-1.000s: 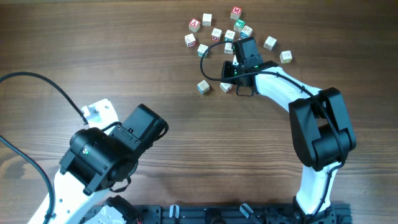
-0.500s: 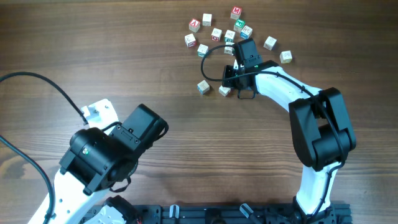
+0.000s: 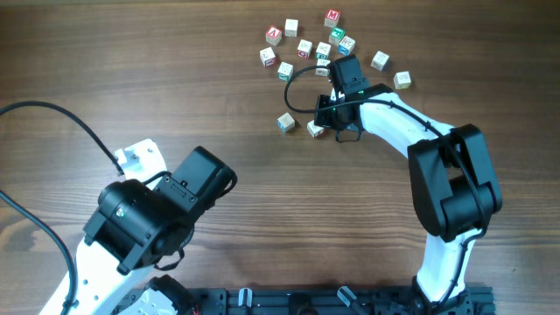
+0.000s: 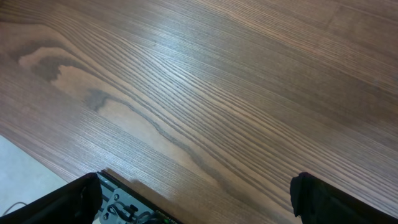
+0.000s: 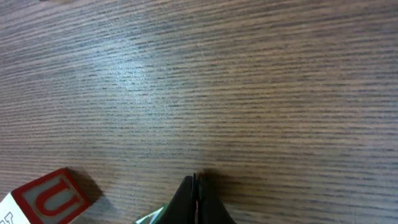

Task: Form a circle

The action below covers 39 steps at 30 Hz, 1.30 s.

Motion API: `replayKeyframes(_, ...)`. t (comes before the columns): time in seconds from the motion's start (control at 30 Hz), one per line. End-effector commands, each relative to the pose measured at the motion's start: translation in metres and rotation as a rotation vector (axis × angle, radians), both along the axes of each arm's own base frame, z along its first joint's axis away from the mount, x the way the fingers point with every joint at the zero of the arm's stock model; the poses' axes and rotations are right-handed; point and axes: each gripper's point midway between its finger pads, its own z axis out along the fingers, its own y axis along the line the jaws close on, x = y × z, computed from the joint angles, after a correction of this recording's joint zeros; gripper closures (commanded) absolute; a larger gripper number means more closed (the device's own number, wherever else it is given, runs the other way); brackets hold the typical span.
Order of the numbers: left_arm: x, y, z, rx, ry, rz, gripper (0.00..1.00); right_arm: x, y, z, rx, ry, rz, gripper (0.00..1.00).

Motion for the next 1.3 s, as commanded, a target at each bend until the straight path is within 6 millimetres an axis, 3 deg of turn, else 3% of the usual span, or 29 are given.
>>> replayKeyframes(0.0, 0.0, 0.001, 0.0, -0.002, -0.009, 0.011, 0.0, 0.004, 0.003, 0.014, 0.001, -0.027, -0.008, 0.95)
replayKeyframes(0.73, 0.0, 0.001, 0.0, -0.002, -0.009, 0.011, 0.0, 0.0, 0.035, 0.021, 0.091, -0.044, 0.07, 0.96)
replayKeyframes(0.93, 0.0, 0.001, 0.0, -0.001, -0.009, 0.011, 0.0, 0.013, 0.02, 0.021, 0.027, -0.085, -0.031, 0.95)
replayKeyframes(1.07, 0.0, 0.001, 0.0, -0.002, -0.009, 0.011, 0.0, 0.025, 0.034, 0.034, 0.087, -0.153, 0.014, 0.95)
replayKeyframes(1.27, 0.0, 0.001, 0.0, -0.002, -0.009, 0.011, 0.0, 0.019, 0.06, 0.057, 0.127, -0.212, 0.137, 0.95)
